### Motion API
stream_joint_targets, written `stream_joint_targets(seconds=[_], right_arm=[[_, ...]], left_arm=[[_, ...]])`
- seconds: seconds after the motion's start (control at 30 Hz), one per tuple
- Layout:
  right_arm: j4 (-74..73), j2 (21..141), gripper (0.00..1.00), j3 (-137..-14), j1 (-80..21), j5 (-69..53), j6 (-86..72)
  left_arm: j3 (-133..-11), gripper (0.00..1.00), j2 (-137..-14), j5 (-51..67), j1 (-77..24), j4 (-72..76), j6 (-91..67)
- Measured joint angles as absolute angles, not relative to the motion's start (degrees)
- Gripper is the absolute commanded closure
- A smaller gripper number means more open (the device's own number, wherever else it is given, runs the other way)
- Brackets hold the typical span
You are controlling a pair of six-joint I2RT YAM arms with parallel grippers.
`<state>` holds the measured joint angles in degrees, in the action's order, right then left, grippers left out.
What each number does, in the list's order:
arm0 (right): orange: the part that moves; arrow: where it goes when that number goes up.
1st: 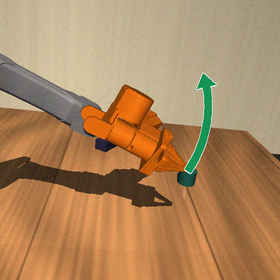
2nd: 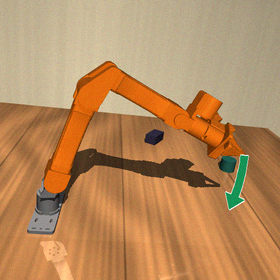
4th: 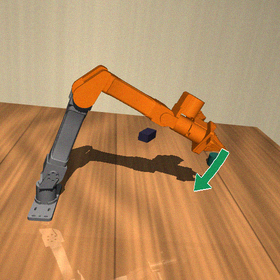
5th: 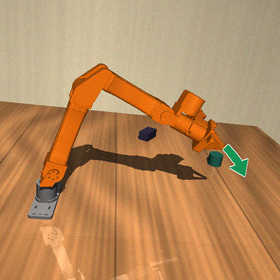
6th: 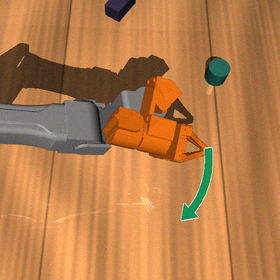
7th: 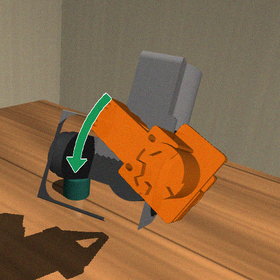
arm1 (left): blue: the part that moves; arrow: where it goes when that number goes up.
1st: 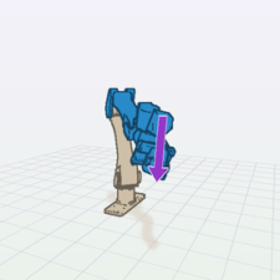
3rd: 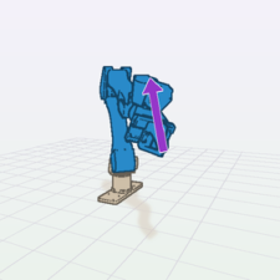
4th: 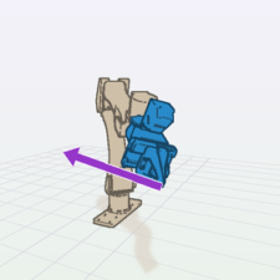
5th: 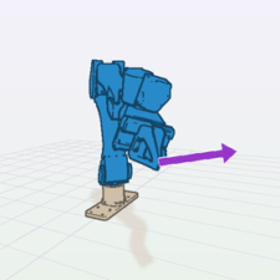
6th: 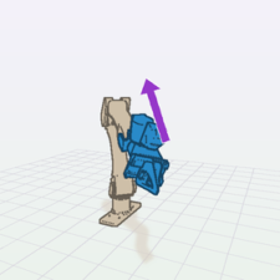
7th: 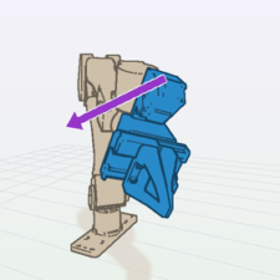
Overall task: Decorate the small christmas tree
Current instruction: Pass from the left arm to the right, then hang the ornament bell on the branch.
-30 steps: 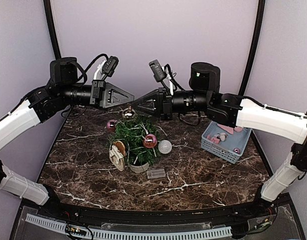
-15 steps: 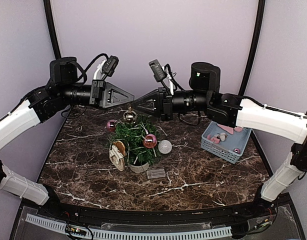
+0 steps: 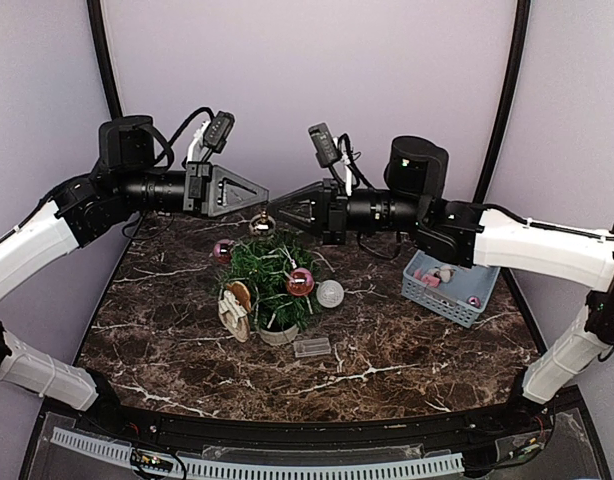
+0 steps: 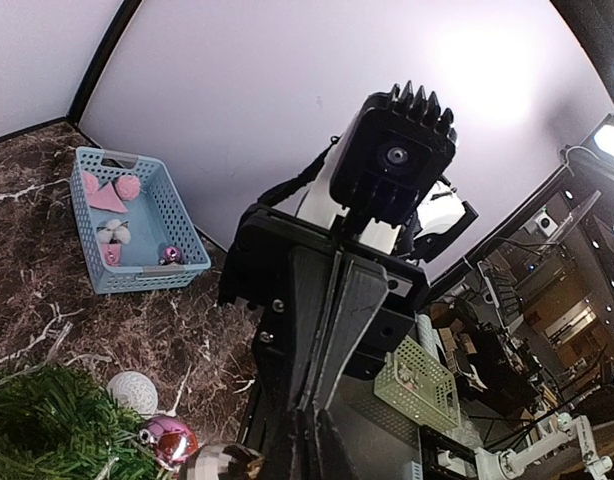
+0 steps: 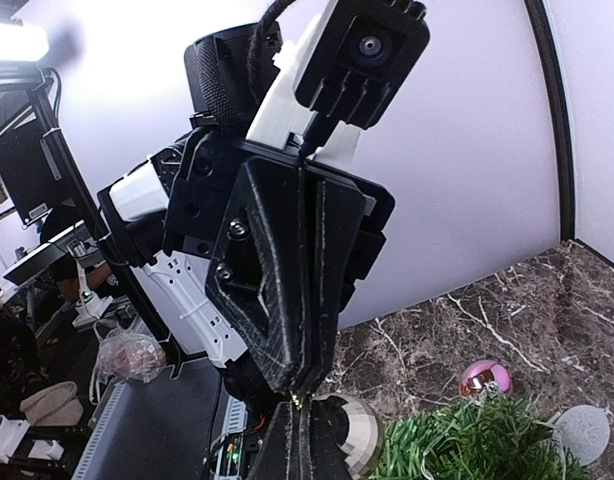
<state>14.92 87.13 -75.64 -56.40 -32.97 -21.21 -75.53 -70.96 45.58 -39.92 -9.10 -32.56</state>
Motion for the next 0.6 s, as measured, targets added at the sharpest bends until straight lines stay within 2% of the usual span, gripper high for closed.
stream_joint_targets(seconds=[0.1, 0.2, 0.3, 0.43, 0.53, 0.6], right_arm=[[17.3, 86.5, 1.0, -74.3, -56.4, -31.9, -22.7], [19.7, 86.5, 1.0, -73.5, -56.4, -31.1, -24.1], [21.0, 86.5, 1.0, -72.9, -56.3, -30.6, -25.2], [21.9, 86.5, 1.0, -72.7, -56.1, -30.0, -26.3], [22.3, 86.5, 1.0, -72.7, -55.9, -29.8, -26.7], [22.3, 86.5, 1.0, -72.7, -55.8, -29.5, -26.8]], left_arm=[[-75.5, 0.72, -70.6, 44.1, -40.0, -9.4, -31.8], [-75.3, 0.58, -70.4, 43.0, -40.0, -9.6, -31.1], [-75.2, 0.56, -70.4, 41.9, -40.0, -9.8, -30.6], [-74.4, 0.44, -69.3, 39.7, -40.0, -10.0, -29.6], [-73.0, 0.46, -67.6, 38.4, -40.0, -9.8, -28.2], [-72.0, 0.51, -66.4, 37.9, -40.0, -9.9, -27.2]])
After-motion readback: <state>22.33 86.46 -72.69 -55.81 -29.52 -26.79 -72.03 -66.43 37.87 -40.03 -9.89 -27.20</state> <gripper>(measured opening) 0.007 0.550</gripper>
